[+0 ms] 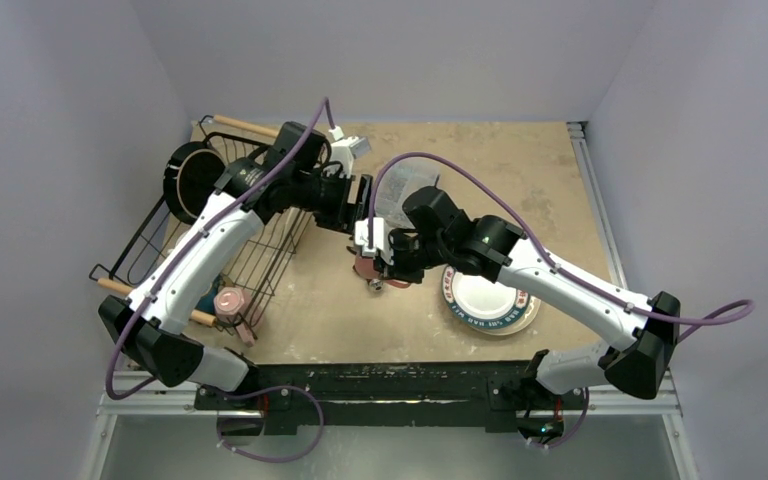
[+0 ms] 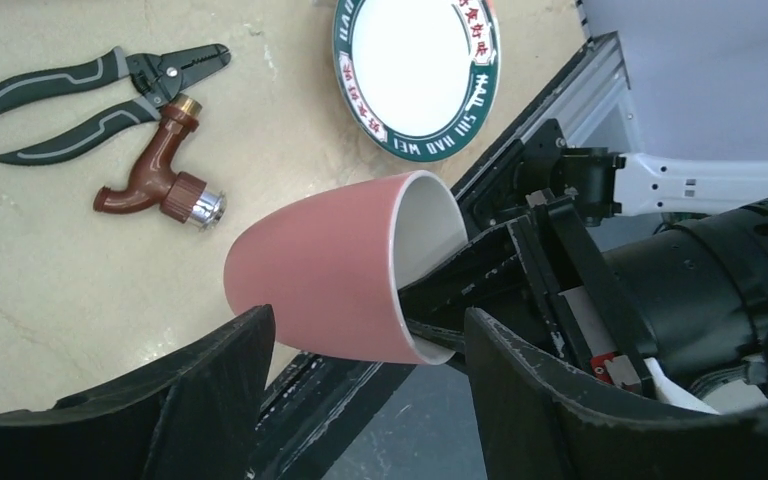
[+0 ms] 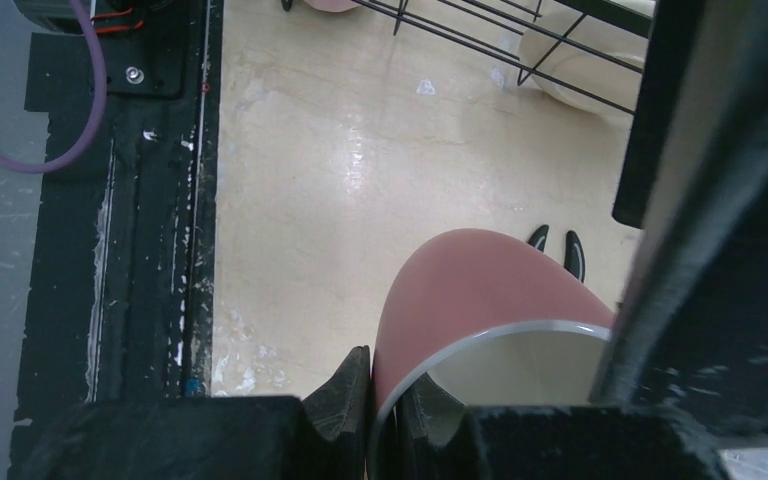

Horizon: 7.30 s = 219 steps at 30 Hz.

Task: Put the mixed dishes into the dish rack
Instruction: Turn the cup upside down in the dish rack, then pick up the plate at the center of the board.

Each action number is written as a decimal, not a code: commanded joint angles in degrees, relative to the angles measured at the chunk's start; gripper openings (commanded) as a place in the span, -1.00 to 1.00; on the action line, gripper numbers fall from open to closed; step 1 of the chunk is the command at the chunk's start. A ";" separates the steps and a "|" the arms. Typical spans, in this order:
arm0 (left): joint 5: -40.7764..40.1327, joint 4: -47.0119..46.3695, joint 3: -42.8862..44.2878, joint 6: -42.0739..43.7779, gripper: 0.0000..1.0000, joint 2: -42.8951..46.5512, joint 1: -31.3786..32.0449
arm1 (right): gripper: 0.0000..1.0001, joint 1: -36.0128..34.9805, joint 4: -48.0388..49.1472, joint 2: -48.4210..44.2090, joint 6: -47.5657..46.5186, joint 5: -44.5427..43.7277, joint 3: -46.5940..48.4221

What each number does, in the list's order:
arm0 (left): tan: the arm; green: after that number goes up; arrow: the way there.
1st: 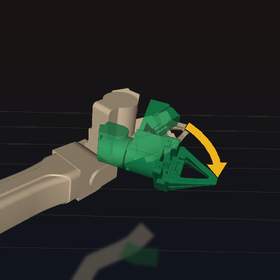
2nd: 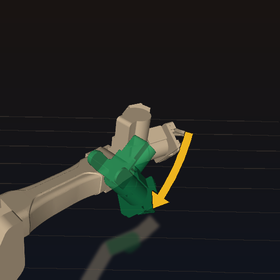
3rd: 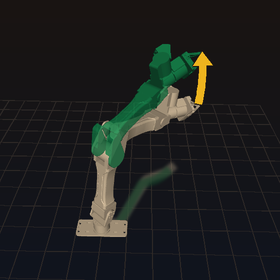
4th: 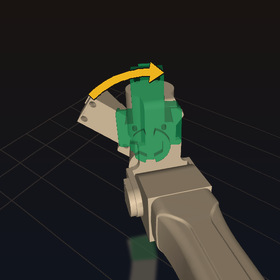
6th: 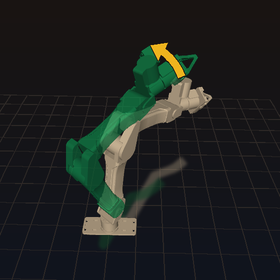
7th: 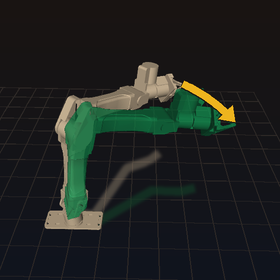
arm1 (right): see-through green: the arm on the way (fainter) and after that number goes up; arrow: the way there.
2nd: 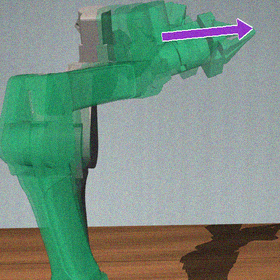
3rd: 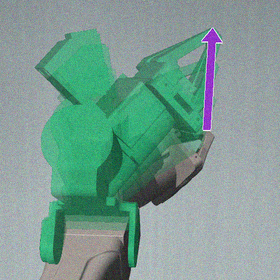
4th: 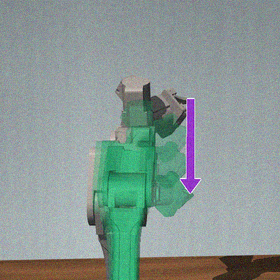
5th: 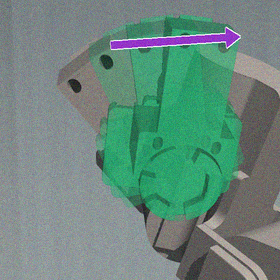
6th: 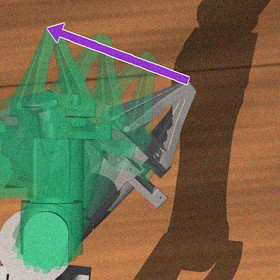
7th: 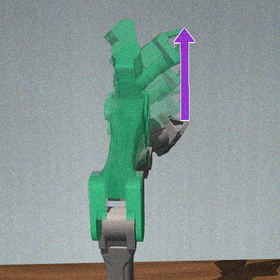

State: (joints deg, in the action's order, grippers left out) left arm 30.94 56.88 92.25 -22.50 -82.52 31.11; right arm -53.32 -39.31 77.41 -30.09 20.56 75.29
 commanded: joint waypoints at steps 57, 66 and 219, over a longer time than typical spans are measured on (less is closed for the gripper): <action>15.05 -97.22 -21.65 -71.07 1.00 14.45 -10.92 | -1.00 23.86 68.86 -1.31 76.52 32.19 6.15; 13.58 -103.47 -26.90 -75.66 1.00 16.64 -11.40 | -1.00 24.73 73.18 -3.57 80.45 26.93 0.20; -5.36 2.41 -2.70 -4.35 0.95 7.63 -7.94 | -0.26 59.91 18.02 -8.55 61.01 -10.29 -41.80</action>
State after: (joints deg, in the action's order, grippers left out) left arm 23.27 60.80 86.80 -26.57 -75.07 22.96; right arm 6.68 -25.04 69.73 30.94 10.76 36.14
